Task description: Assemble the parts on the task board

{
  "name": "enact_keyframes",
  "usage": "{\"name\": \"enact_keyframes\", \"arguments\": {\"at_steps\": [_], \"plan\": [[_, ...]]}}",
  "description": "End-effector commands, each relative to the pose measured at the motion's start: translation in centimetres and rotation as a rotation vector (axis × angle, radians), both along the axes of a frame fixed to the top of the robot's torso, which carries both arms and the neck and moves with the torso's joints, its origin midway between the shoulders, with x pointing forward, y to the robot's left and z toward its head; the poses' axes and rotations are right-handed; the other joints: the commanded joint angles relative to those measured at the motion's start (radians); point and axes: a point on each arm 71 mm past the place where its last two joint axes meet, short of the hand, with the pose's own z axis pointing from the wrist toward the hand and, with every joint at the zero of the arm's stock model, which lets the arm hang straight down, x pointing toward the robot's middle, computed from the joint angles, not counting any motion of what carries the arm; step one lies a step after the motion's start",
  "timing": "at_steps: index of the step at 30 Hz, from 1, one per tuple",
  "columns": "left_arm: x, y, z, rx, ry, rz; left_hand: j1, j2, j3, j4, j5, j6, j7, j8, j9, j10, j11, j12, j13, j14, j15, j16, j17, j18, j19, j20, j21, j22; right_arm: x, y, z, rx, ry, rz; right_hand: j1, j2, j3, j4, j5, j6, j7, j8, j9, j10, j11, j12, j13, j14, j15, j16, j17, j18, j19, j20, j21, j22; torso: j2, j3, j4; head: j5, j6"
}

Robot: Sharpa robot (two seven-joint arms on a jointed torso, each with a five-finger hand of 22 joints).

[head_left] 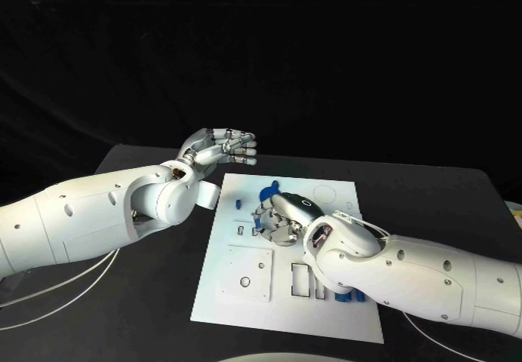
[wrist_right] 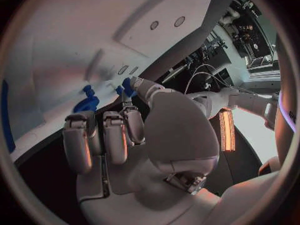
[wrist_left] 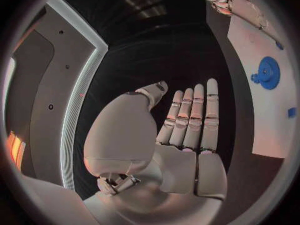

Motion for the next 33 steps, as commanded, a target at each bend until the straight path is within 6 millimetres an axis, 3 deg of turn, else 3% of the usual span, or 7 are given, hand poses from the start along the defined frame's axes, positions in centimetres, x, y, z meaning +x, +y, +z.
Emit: {"name": "enact_keyframes", "arguments": {"at_steps": [1, 14, 33], "plan": [[0.0, -0.3, 0.1, -0.003, -0.005, -0.021, -0.007, -0.004, 0.003, 0.002, -0.005, -0.004, 0.007, -0.001, -0.001, 0.004, 0.005, -0.003, -0.001, 0.004, -0.001, 0.005, 0.002, 0.012, -0.005, -0.003, 0.006, 0.001, -0.1, 0.2, -0.4, -0.044, -0.007, 0.017, -0.009, -0.003, -0.003, 0.002, 0.005, 0.012, -0.003, 0.024, 0.031, 0.000, 0.001, 0.001, 0.041, 0.098, -0.003, 0.003, 0.244, -0.014, 0.105, -0.004, 0.006, 0.263, 0.000, -0.0003, 0.0005, 0.001, -0.002], [0.0, -0.2, 0.1, -0.001, -0.003, -0.018, -0.008, -0.005, 0.003, 0.002, -0.005, -0.007, 0.010, -0.003, -0.001, 0.002, 0.007, -0.006, -0.002, 0.004, 0.000, 0.005, 0.003, 0.011, -0.006, -0.003, 0.007, 0.001, -0.2, -0.1, -1.2, -0.084, 0.012, 0.019, -0.017, -0.009, -0.007, 0.004, 0.002, 0.011, -0.003, 0.026, 0.032, -0.001, 0.001, 0.000, 0.040, 0.098, -0.002, 0.002, 0.242, -0.014, 0.105, -0.004, 0.006, 0.263, 0.001, 0.0000, -0.0007, 0.007, -0.008], [-0.1, 0.0, 0.1, 0.000, -0.001, -0.017, -0.008, -0.005, 0.004, 0.002, -0.005, -0.008, 0.011, -0.004, -0.002, 0.000, 0.008, -0.008, -0.002, 0.004, 0.000, 0.005, 0.003, 0.011, -0.006, -0.003, 0.008, 0.001, 0.1, -0.6, -1.6, -0.107, 0.010, -0.003, -0.036, -0.032, -0.020, 0.010, -0.029, 0.001, 0.000, 0.024, 0.030, -0.006, 0.003, -0.004, 0.036, 0.097, -0.001, 0.001, 0.239, -0.014, 0.105, -0.002, 0.006, 0.263, 0.000, -0.0006, 0.0006, 0.003, -0.012]]}}
